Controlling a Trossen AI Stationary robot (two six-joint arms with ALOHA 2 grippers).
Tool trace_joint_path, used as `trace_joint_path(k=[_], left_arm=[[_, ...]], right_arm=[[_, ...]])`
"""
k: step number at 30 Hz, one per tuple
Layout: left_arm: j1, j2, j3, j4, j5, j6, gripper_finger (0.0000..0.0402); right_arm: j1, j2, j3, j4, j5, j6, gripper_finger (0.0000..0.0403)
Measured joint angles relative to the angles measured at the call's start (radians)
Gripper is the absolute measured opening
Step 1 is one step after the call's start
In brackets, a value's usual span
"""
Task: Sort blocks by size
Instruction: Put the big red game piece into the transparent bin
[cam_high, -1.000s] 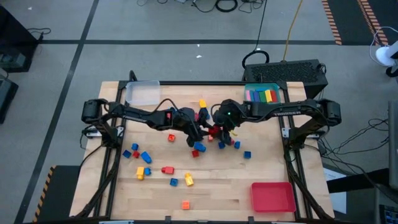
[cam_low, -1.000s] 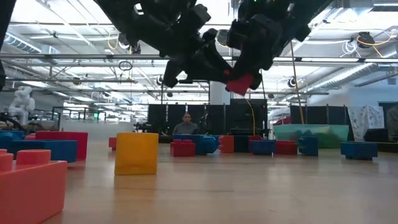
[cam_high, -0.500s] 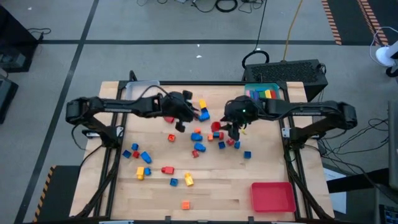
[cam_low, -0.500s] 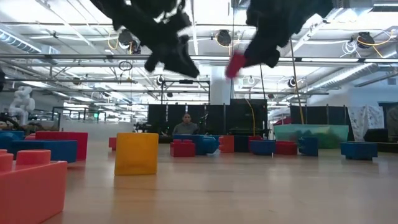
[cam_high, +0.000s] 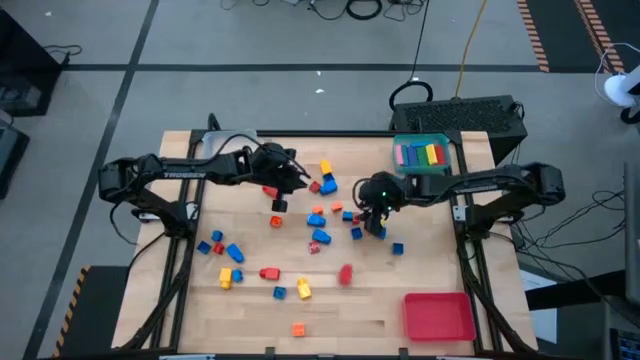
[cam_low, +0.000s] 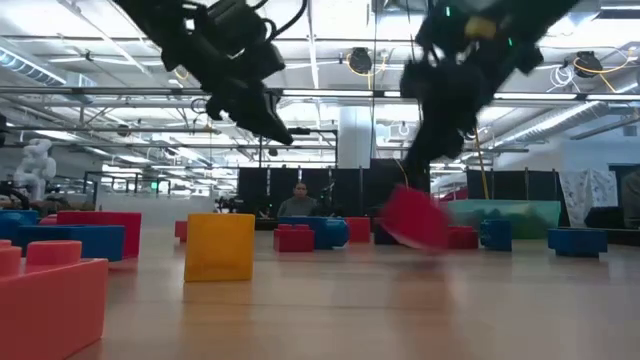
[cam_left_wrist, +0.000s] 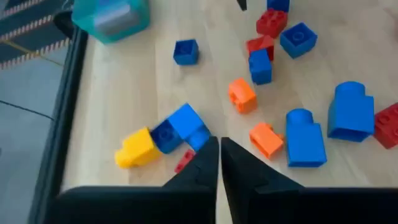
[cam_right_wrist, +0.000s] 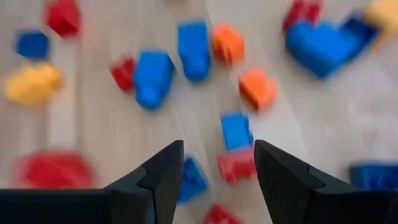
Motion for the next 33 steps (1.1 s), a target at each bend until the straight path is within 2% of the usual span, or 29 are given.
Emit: trace_joint_path(k=[3, 7, 12, 19, 24, 30, 33], left_arm=[[0.001, 0.001, -0.049, 0.053, 0.031, -0.058, 0.0060], [-0.020, 0.002, -0.104, 0.151, 0.123, -0.151, 0.0127], [-0.093, 0.006, -0.134, 0.198, 0.131, -0.182, 0.0193], [-0.197, 0.007, -0.140, 0.245, 0.041, -0.179, 0.0203], [-0.261, 0.006, -0.140, 0.300, -0.077, -0.303, 0.0203], [-0.372, 0.006, -0.139, 0.253, -0.135, -0.414, 0.0203], [-0.438, 0.006, -0.139, 0.207, -0.220, -0.441, 0.0203]], right_arm=[[0.005, 0.036, -0.020, 0.023, 0.004, -0.022, 0.0188], [0.021, 0.053, -0.020, 0.052, 0.003, -0.052, 0.0205], [0.104, 0.052, -0.019, 0.062, -0.037, -0.094, 0.0214], [0.313, 0.061, -0.019, 0.061, -0.045, -0.106, 0.0211], [0.433, 0.065, 0.030, 0.054, 0.031, 0.049, 0.0213], [0.556, 0.137, 0.135, 0.021, 0.253, 0.234, 0.0213], [0.599, 0.217, 0.215, -0.037, 0.330, 0.316, 0.0213]])
